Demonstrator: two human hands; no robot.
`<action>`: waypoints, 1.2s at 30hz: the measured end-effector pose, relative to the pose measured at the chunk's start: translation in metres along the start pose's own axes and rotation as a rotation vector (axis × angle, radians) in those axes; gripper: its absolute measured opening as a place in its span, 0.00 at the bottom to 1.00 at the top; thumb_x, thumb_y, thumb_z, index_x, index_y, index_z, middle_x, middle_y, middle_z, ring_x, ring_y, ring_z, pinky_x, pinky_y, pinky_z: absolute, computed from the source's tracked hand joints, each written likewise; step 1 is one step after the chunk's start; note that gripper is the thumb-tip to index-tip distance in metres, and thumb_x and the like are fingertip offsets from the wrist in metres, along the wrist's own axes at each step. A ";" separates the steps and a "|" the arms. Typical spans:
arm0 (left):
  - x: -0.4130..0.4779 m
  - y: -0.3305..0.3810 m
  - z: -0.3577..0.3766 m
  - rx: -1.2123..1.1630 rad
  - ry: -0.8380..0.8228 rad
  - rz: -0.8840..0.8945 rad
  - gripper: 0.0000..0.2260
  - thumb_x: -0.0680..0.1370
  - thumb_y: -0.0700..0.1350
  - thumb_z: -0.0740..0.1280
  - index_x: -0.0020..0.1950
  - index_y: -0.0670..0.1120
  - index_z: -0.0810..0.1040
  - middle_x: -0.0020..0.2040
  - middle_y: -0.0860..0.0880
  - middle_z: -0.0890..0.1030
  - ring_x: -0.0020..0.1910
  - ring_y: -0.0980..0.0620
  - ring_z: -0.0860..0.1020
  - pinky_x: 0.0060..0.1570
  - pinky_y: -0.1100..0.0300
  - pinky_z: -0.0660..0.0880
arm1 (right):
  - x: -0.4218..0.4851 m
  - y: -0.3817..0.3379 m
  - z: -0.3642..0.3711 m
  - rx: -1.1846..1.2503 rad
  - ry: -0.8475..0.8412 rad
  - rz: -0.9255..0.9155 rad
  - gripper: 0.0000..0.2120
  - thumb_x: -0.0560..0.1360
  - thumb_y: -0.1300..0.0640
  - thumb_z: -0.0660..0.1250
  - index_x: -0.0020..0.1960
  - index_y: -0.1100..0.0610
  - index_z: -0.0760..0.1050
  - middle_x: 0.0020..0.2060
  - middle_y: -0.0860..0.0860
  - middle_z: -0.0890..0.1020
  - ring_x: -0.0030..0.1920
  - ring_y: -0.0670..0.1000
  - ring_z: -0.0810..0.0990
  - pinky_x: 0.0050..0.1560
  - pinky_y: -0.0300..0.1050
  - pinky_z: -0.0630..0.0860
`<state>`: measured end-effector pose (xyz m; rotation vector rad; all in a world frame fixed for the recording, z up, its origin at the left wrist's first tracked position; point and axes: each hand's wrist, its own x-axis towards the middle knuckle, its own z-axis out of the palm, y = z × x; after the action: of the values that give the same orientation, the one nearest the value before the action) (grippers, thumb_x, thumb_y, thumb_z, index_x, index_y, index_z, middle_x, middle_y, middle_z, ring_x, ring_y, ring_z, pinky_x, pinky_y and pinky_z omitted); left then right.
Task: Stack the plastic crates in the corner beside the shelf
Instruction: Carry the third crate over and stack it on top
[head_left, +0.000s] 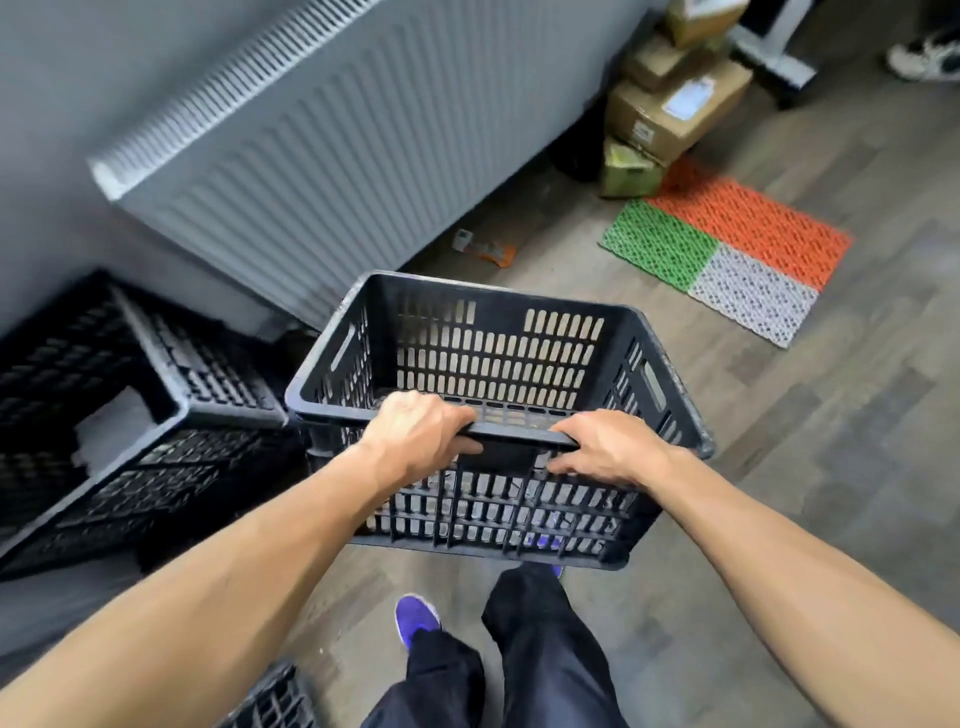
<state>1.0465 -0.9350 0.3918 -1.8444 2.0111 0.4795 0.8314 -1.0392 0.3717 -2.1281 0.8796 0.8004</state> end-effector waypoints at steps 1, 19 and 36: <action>-0.017 -0.007 -0.008 -0.010 0.024 -0.033 0.19 0.79 0.64 0.57 0.51 0.50 0.73 0.33 0.55 0.74 0.30 0.54 0.73 0.31 0.60 0.69 | -0.006 -0.017 -0.011 -0.038 0.017 -0.023 0.12 0.74 0.40 0.68 0.50 0.47 0.76 0.44 0.47 0.82 0.46 0.51 0.79 0.46 0.47 0.75; -0.323 -0.117 -0.056 -0.200 0.520 -0.388 0.18 0.78 0.66 0.58 0.44 0.51 0.72 0.36 0.53 0.81 0.37 0.49 0.81 0.39 0.54 0.77 | -0.131 -0.329 -0.084 -0.543 0.315 -0.275 0.10 0.73 0.42 0.69 0.44 0.48 0.76 0.41 0.46 0.82 0.43 0.51 0.80 0.45 0.47 0.76; -0.486 -0.208 -0.021 -0.076 0.539 -0.729 0.19 0.77 0.66 0.58 0.45 0.51 0.69 0.37 0.51 0.82 0.37 0.49 0.81 0.31 0.57 0.69 | -0.114 -0.526 -0.050 -0.721 0.461 -0.586 0.13 0.75 0.44 0.69 0.45 0.53 0.75 0.41 0.49 0.83 0.44 0.54 0.82 0.41 0.46 0.76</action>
<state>1.2897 -0.5395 0.6460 -2.7681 1.4076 -0.1749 1.1823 -0.7588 0.6717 -3.0639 0.1065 0.3316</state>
